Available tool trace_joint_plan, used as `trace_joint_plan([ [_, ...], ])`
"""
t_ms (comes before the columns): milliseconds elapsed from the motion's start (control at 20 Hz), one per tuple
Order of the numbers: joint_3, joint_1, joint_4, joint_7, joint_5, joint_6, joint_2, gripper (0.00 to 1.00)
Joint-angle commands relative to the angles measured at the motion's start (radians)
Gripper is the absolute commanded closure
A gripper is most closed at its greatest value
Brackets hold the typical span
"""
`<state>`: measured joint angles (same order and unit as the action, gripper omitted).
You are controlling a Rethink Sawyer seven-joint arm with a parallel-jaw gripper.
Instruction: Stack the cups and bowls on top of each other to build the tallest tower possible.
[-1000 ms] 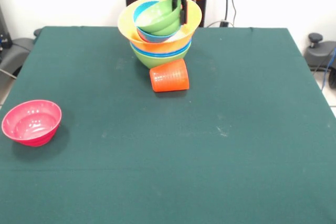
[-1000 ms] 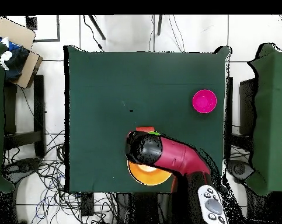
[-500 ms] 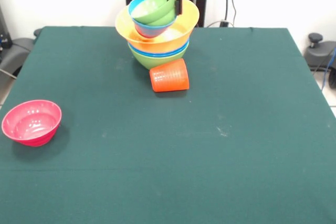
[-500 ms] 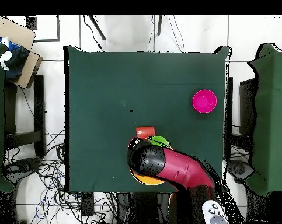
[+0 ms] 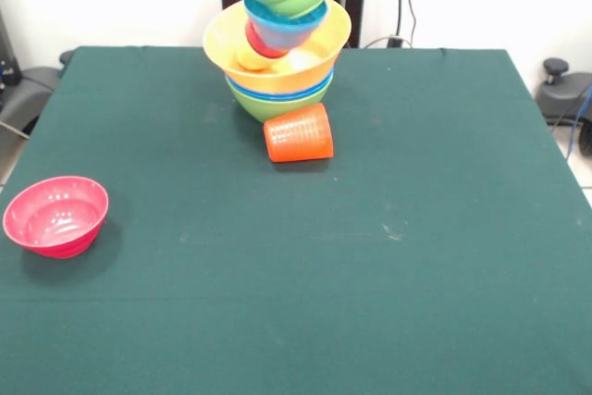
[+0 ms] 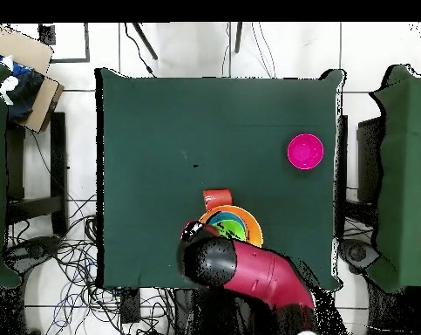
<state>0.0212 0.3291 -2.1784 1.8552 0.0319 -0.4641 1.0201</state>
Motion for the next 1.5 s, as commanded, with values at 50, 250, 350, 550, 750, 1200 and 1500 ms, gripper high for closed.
trace_joint_plan([
  [50, 0.032, -0.033, -0.103, 0.102, 0.022, -0.115, 0.047, 1.0],
  [250, 0.029, -0.034, -0.103, 0.103, 0.02, -0.113, 0.047, 1.0],
  [350, 0.029, -0.032, -0.098, 0.1, 0.018, -0.121, 0.048, 1.0],
  [550, 0.03, -0.032, -0.092, 0.101, 0.012, -0.104, 0.035, 1.0],
  [750, 0.034, -0.034, -0.089, 0.114, 0.01, -0.059, 0.006, 1.0],
  [1200, 0.045, -0.025, -0.076, 0.117, -0.005, 0.055, -0.033, 0.0],
  [1500, 0.023, -0.047, -0.055, 0.136, -0.017, 0.064, -0.043, 0.0],
])
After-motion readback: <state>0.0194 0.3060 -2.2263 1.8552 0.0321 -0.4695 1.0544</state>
